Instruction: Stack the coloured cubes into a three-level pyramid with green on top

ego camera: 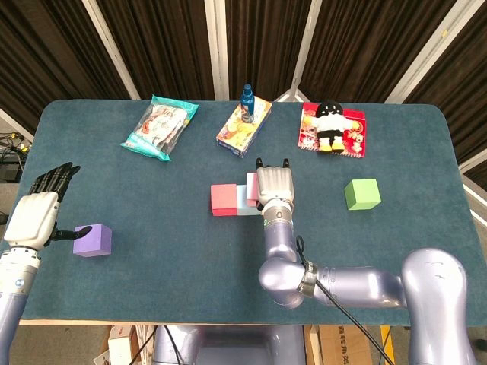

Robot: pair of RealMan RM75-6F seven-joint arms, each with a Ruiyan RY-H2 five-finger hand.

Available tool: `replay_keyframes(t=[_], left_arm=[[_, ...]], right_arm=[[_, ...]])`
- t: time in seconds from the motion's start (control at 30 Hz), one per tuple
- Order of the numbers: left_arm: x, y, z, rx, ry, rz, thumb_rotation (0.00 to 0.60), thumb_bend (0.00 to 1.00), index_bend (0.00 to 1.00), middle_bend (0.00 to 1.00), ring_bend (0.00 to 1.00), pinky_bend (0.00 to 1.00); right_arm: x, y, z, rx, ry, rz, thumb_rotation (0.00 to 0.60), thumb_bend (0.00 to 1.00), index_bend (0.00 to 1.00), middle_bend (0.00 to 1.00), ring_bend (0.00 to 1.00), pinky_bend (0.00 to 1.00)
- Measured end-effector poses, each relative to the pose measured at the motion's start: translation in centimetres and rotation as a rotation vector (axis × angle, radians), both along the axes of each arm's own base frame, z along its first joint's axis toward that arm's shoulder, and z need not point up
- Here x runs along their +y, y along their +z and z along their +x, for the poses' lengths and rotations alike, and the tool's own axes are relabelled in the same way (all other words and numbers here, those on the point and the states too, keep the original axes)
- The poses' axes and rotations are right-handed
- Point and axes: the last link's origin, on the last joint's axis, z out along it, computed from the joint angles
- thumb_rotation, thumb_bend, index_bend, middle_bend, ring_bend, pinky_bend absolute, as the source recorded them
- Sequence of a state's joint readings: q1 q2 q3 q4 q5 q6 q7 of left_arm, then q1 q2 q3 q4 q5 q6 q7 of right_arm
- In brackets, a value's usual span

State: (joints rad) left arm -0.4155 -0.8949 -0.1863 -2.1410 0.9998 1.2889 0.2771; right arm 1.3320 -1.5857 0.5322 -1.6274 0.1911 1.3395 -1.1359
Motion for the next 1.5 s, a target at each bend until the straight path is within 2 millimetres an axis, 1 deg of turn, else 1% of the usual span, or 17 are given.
replay_keyframes(t=[0.33,0.87,1.5], left_arm=[[0.02,-0.07,-0.03,0.002,0.001,-0.001,0.600,0.11,0.00,0.00,0.00,0.02],[0.00,-0.05,-0.03,0.003,0.001,0.001,0.600,0.11,0.00,0.00,0.00,0.02],[0.01,-0.14,-0.05,0.006,0.003,-0.002,0.600,0.11,0.00,0.00,0.00,0.02]], right_arm=[[-0.10,0.37,-0.22,0.010,-0.009,-0.003,0.600,0.34,0.00,0.42,0.31,0.00],[0.21,-0.11,-0.69,0.013,-0.020,0.011,0.600,0.34,0.00,0.42,0.31,0.00],[0.14,-0.22,-0.54,0.018,-0.012,0.007,0.600,0.34,0.00,0.42,0.31,0.00]])
